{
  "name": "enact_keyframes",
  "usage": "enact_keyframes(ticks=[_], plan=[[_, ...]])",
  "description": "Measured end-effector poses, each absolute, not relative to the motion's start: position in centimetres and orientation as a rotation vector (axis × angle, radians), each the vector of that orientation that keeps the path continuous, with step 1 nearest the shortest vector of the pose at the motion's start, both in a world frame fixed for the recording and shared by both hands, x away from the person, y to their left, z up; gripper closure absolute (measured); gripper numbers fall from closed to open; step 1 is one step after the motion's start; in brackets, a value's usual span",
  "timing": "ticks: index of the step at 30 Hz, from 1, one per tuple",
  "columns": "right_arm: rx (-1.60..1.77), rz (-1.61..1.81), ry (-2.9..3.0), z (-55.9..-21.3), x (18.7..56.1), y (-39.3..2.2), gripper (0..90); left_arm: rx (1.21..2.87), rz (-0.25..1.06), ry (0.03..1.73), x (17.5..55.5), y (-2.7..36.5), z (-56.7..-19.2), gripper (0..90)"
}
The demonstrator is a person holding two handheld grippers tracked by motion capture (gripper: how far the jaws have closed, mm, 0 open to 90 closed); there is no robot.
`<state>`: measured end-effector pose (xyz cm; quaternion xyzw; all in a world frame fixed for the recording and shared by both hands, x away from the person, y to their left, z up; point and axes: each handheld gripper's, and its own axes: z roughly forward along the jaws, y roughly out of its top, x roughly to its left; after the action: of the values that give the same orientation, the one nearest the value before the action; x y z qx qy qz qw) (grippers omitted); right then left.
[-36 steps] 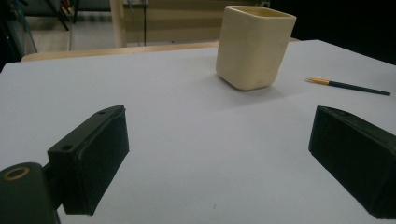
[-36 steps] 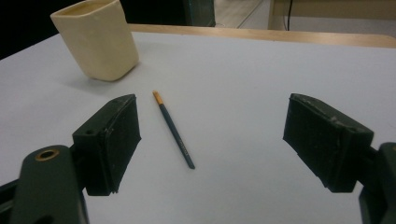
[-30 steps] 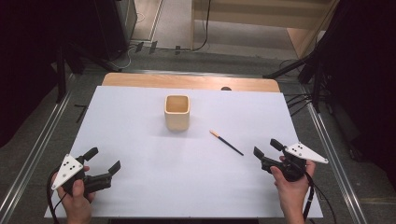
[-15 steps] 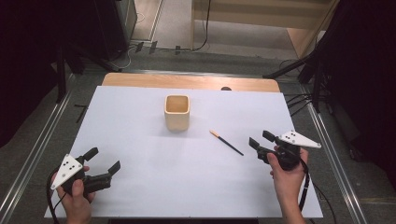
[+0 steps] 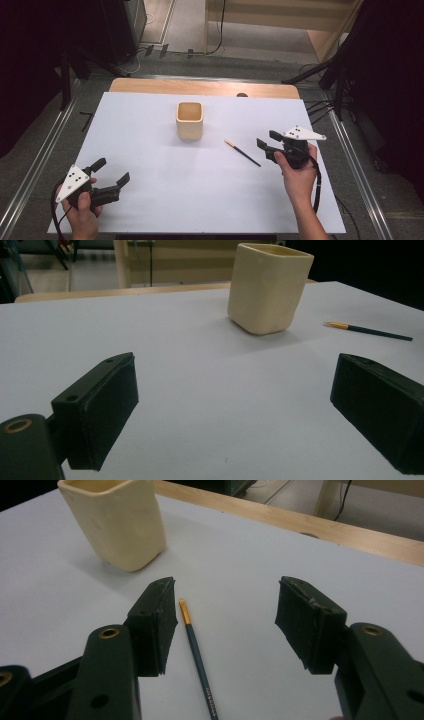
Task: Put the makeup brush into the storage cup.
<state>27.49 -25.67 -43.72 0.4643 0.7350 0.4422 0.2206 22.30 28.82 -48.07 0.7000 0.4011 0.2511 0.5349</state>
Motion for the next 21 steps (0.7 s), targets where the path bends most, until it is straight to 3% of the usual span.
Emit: enact_keyframes(ticks=[21], plan=[[1.240,1.031,2.202,-43.2,31.2,-24.0,55.6,1.681,0.580,0.934,22.4,28.1,-48.2,6.1]])
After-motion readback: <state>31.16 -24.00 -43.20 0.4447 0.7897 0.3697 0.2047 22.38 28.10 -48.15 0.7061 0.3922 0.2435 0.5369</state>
